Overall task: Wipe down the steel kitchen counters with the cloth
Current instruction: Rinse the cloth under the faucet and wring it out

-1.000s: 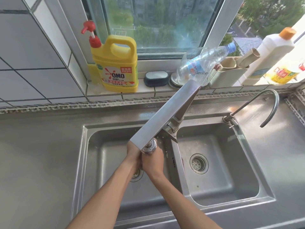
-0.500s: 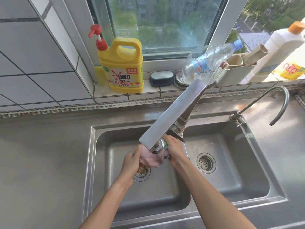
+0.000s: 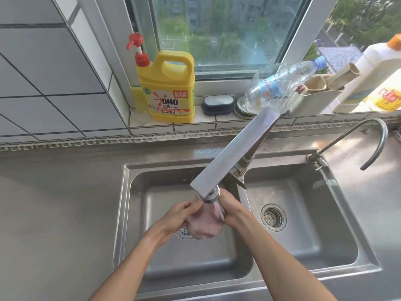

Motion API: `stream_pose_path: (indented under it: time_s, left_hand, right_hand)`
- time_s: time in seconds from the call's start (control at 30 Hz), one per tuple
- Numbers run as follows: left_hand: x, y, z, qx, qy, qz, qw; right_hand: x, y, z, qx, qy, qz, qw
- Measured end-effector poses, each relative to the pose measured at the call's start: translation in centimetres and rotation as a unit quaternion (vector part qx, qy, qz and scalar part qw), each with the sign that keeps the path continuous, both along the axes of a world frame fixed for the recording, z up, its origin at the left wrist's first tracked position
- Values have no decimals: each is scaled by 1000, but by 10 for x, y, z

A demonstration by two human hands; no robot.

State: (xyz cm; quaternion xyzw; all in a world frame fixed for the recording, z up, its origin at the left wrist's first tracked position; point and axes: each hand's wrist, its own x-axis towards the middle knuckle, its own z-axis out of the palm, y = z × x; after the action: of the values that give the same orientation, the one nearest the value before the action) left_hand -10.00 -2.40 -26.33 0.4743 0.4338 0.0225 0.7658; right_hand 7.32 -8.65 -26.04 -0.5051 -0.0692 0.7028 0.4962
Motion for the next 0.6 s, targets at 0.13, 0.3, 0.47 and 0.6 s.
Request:
stream_pose_path:
  time_s: [0.13, 0.3, 0.47, 0.6]
  left_hand:
    - [2, -1, 5, -10, -23, 41, 999]
    - [0, -6, 3, -29, -52, 61, 996]
    - [-2, -4, -8, -42, -6, 172, 984]
    - [-4, 0, -15, -80, 25, 236, 968]
  right_hand:
    - [4, -10, 0, -9, -80, 46, 996]
    - [-6, -27, -21, -17, -51, 62, 997]
    - [-22, -31, -28, -18, -40, 27, 999]
    - [-23, -20, -23, -38, -122, -15, 992]
